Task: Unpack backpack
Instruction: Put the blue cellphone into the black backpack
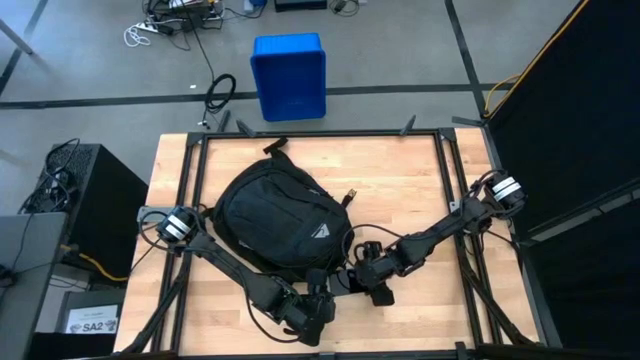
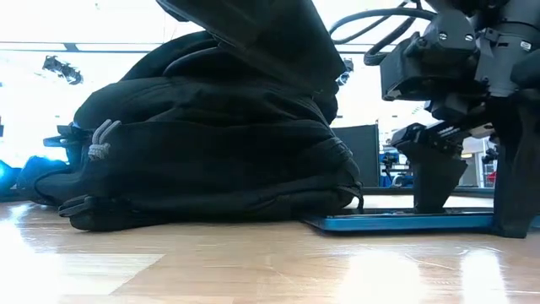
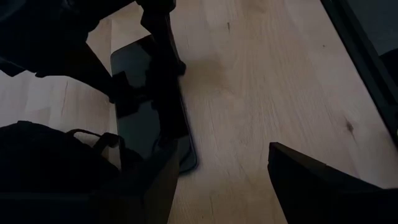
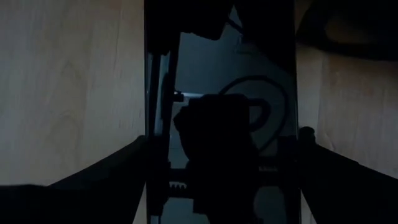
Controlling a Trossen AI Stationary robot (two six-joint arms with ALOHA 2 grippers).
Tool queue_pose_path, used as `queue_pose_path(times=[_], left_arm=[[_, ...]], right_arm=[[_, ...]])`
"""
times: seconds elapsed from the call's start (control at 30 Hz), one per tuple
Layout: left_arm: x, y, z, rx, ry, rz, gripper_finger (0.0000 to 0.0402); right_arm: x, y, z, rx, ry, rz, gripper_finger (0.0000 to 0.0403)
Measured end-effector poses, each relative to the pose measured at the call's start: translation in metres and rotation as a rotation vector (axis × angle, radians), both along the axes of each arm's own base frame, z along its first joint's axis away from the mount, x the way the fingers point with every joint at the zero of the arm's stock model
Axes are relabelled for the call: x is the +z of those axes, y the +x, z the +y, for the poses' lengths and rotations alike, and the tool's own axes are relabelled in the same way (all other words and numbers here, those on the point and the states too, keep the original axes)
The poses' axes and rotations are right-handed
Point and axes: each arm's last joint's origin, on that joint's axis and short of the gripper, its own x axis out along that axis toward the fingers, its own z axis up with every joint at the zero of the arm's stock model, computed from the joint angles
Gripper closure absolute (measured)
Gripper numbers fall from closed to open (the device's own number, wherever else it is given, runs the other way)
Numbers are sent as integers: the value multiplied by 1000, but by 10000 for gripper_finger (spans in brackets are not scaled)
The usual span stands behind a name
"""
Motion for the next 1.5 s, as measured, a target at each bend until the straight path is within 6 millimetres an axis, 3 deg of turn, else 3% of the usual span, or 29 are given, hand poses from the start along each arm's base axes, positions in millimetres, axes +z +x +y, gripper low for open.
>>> queue_pose_path(times=[0.3, 0.93, 1.5], left_arm=[[0, 0, 0, 0, 0, 0, 188], [0, 0, 0, -8, 8, 0, 188], [-6, 2, -2, -202, 240, 12, 188]], right_arm=[[19, 11, 5, 51, 48, 74, 77], [23, 11, 2, 65, 88, 120, 77], [26, 19, -11, 76, 313, 186, 81]])
